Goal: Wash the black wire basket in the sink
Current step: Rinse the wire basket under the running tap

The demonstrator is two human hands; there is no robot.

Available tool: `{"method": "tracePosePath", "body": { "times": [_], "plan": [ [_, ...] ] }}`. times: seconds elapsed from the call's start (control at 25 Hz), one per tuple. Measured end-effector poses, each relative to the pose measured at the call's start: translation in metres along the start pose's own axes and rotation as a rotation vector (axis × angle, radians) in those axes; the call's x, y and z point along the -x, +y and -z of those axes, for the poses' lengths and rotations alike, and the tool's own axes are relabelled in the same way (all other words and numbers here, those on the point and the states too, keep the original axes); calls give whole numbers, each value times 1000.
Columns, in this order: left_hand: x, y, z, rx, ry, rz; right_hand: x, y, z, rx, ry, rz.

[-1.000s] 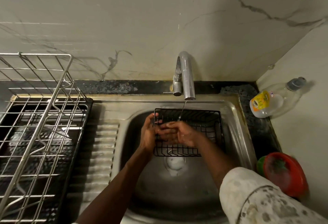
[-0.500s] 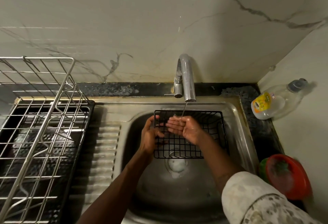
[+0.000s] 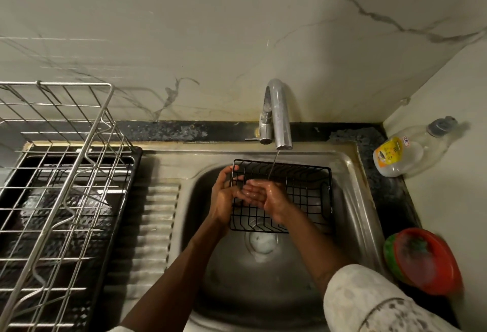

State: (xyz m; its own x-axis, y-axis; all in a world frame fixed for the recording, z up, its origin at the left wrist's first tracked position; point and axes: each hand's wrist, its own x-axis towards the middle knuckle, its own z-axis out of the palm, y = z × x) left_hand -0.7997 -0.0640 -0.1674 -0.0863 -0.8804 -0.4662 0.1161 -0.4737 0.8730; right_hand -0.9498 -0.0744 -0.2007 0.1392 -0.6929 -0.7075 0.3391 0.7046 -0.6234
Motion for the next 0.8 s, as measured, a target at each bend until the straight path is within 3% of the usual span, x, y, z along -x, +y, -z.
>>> {"method": "tracePosePath", "body": {
  "times": [0.12,0.24,0.32,0.52,0.6,0.72,0.8],
  "plan": [
    [-1,-2,17,63,28,15,6,12,29,259,-28,-133],
    [1,-5,27,72,82,34,1,14,55,255,296,-16],
    [3,-3,24,48,139,87,-1,12,52,454,376,93],
    [-5,6,22,-110,352,448,30,-8,33,921,-82,55],
    [-2,14,14,9,255,604,46,-26,26,1093,-81,181],
    [9,20,5,88,104,685,43,-40,23,1290,158,480],
    [9,15,4,65,84,730,29,-44,19,1329,192,480]
  ]
}}
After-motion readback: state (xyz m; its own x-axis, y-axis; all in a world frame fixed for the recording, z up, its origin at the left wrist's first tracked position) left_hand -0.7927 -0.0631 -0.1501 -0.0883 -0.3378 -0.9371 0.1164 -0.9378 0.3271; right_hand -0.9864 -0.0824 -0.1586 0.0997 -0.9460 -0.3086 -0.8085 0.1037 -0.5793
